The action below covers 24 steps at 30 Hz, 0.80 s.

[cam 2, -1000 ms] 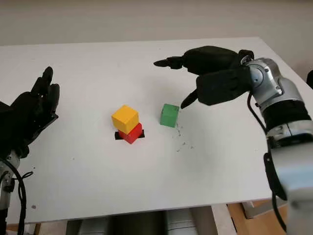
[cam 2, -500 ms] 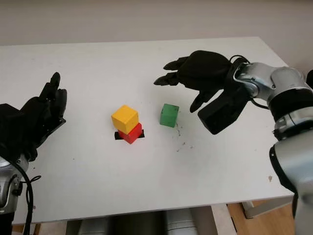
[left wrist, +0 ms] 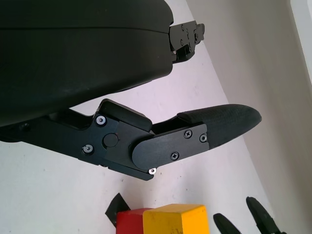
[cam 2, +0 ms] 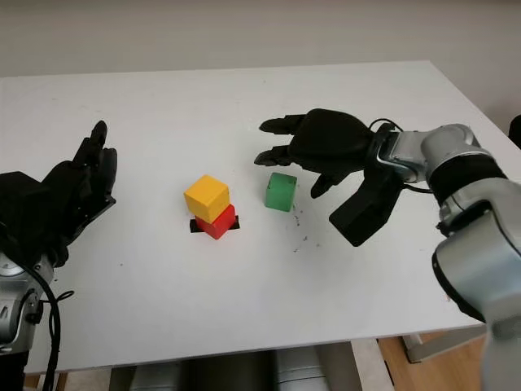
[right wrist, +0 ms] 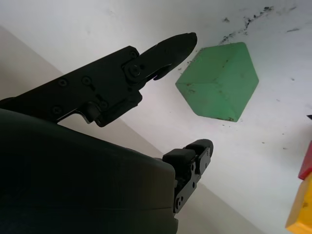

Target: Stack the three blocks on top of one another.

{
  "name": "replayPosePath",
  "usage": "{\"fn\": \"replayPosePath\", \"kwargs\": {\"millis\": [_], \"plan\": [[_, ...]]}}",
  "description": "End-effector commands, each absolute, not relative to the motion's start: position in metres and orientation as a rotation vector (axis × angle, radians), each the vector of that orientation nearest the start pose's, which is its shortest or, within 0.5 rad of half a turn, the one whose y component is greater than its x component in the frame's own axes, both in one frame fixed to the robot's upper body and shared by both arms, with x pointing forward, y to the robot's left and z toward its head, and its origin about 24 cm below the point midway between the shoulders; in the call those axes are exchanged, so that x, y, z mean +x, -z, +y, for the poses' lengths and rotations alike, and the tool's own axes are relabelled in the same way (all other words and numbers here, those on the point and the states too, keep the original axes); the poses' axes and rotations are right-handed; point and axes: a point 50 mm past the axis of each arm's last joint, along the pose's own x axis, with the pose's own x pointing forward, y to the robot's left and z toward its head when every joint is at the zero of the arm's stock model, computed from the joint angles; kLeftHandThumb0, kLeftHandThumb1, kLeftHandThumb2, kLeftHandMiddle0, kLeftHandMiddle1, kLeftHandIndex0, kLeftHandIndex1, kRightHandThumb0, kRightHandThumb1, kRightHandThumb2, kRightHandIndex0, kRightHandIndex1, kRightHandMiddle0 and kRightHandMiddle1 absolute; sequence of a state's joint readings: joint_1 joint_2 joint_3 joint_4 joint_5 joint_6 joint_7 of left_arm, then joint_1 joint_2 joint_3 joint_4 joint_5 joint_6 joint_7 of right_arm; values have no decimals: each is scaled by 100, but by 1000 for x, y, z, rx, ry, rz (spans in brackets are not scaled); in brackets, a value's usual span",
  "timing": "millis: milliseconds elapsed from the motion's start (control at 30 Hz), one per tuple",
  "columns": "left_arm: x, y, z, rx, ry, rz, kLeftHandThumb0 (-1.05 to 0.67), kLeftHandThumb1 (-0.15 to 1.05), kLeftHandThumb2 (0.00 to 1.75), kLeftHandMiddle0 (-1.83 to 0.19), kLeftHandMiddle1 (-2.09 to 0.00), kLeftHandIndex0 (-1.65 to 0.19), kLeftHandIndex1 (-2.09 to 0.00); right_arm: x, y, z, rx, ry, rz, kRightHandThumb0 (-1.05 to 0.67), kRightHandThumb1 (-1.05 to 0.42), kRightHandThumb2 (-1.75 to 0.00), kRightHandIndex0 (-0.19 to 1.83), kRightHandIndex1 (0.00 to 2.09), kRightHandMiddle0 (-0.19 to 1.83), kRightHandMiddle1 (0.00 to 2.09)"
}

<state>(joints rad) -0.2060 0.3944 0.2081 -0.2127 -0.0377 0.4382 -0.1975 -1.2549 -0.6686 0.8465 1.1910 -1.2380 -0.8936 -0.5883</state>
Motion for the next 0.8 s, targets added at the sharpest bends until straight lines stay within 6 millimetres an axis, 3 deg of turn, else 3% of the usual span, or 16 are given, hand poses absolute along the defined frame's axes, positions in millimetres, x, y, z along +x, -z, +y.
{"fn": "replayPosePath", "kwargs": {"millis": [0, 767], "plan": [[281, -142, 243, 317, -26, -26, -83, 105, 72, 19, 0, 19, 0, 382, -181, -177, -1947, -699, -858, -58, -82, -6, 21, 5, 47, 12], [279, -140, 242, 326, -32, -25, -83, 105, 72, 19, 0, 19, 0, 381, -163, -172, -1917, -724, -835, -54, -83, -5, 21, 5, 54, 13]]}}
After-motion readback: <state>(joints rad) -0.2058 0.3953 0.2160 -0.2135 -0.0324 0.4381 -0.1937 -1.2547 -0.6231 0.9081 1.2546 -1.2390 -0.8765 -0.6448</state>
